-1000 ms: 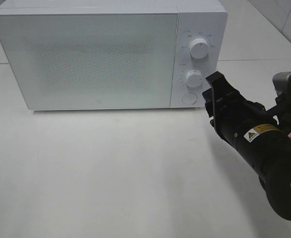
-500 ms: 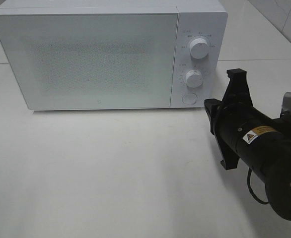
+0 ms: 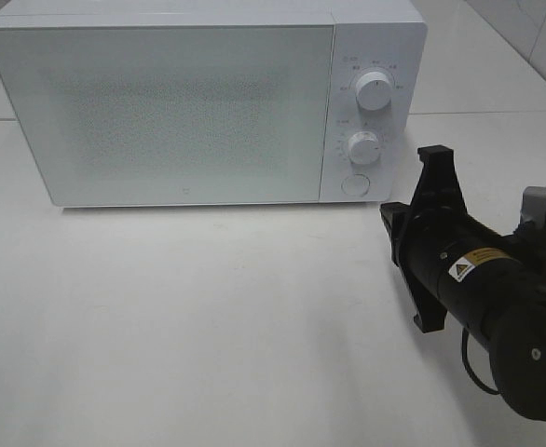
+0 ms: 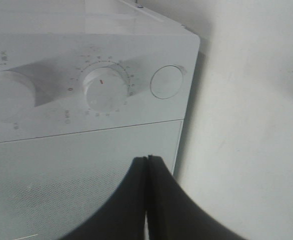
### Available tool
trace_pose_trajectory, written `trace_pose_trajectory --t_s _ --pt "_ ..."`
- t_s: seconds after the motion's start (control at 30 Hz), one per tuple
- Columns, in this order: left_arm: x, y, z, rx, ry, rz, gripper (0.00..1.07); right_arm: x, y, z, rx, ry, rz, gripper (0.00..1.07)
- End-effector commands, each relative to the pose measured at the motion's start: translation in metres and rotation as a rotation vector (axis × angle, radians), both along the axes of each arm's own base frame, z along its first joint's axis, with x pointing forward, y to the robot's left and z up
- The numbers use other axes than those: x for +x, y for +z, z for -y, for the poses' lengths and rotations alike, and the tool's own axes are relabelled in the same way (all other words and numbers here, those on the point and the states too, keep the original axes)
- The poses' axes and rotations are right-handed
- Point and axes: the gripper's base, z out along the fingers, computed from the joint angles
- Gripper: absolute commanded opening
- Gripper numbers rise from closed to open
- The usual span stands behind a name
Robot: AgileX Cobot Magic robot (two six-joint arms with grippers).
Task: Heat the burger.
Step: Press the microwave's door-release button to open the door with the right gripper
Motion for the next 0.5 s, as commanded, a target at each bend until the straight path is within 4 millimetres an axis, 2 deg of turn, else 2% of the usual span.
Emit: trace_pose_trajectory --t_s 0.03,0.17,0.5 --pt "-0.002 0.001 0.001 -0.009 -0.005 0.029 1.00 0.003 -0.007 -0.004 0.014 -0.005 -0.019 0.00" --pt "-0.002 0.001 0.001 -0.009 -0.005 0.029 1.00 0.007 -0.010 -0.008 0.021 -0.008 -0.023 0.00" --pt "-0.002 0.001 0.001 -0.009 -0.005 0.029 1.00 0.035 -0.017 -0.008 0.028 -0.034 -0.044 0.00"
